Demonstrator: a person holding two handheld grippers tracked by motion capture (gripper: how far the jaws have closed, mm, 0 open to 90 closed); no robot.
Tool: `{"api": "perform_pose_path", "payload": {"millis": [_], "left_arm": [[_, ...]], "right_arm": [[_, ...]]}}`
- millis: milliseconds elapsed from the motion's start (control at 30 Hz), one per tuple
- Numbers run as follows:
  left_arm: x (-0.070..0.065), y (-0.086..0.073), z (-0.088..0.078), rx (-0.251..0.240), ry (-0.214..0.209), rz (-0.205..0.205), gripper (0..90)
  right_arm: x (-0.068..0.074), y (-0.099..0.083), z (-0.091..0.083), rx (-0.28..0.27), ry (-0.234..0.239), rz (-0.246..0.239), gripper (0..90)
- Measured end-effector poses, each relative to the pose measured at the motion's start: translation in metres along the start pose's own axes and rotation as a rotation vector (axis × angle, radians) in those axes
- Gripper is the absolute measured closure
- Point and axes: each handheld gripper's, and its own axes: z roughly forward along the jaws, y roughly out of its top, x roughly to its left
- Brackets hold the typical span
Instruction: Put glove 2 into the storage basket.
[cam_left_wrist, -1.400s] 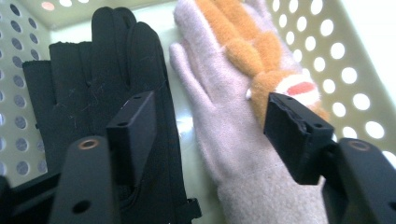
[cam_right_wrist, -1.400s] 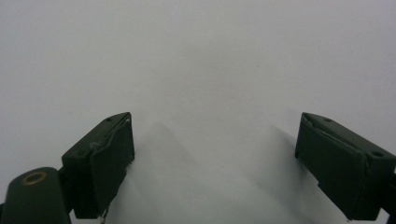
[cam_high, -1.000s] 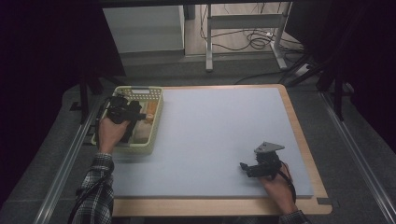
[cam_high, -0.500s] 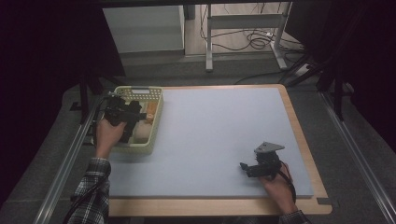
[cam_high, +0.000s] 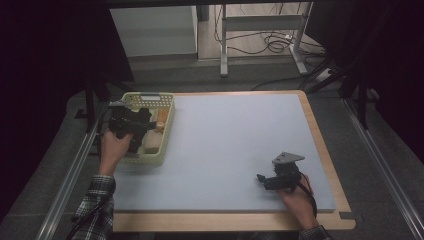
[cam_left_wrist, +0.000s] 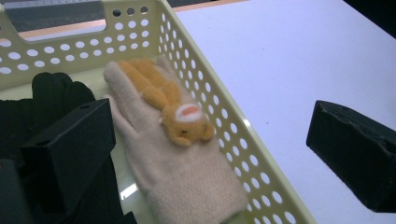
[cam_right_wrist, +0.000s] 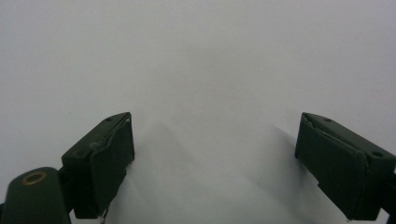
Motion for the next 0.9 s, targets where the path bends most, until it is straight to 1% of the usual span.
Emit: {"api": "perform_pose_path", "payload": {"millis": [67,100,133,200,267,467,667,700,800,867,900], "left_arm": [[-0.002,0.0,-0.001,-0.001,-0.002,0.003,1.9],[-0.006,-0.001,-0.002,0.004,-0.006,0.011,1.9],[-0.006,-0.001,-0.002,0.004,-0.006,0.011,1.9],[-0.011,-0.002,-0.003,0.009,-0.013,0.027,1.8],[-0.014,-0.002,-0.004,0.011,-0.012,0.039,1.8],[-0.024,-0.004,-0.007,0.011,-0.029,0.059,1.6],[-0.032,-0.007,-0.008,0.019,-0.035,0.08,1.6],[-0.035,-0.007,-0.008,0.022,-0.035,0.092,1.6],[-0.041,-0.009,-0.007,0.025,-0.05,0.107,1.6],[-0.043,-0.009,-0.006,0.026,-0.052,0.111,1.7],[-0.049,-0.01,-0.005,0.037,-0.055,0.134,1.7]], "right_arm": [[0.0,0.0,0.0,0.0,0.0,0.0,11.5],[0.0,0.0,0.0,0.0,0.0,0.0,11.4],[0.0,0.0,0.0,0.0,0.0,0.0,11.4],[0.0,0.0,0.0,0.0,0.0,0.0,11.4],[0.0,0.0,0.0,0.0,0.0,0.0,11.4],[0.0,0.0,0.0,0.002,-0.001,-0.002,11.4],[0.0,0.0,0.0,0.002,-0.001,-0.002,11.4],[0.0,0.0,0.0,0.002,0.0,-0.002,11.4],[0.0,0.0,0.0,0.002,-0.001,-0.002,11.4],[0.0,0.0,0.0,0.002,-0.001,-0.002,11.4],[0.0,0.0,0.0,0.002,-0.002,-0.002,11.4]]}}
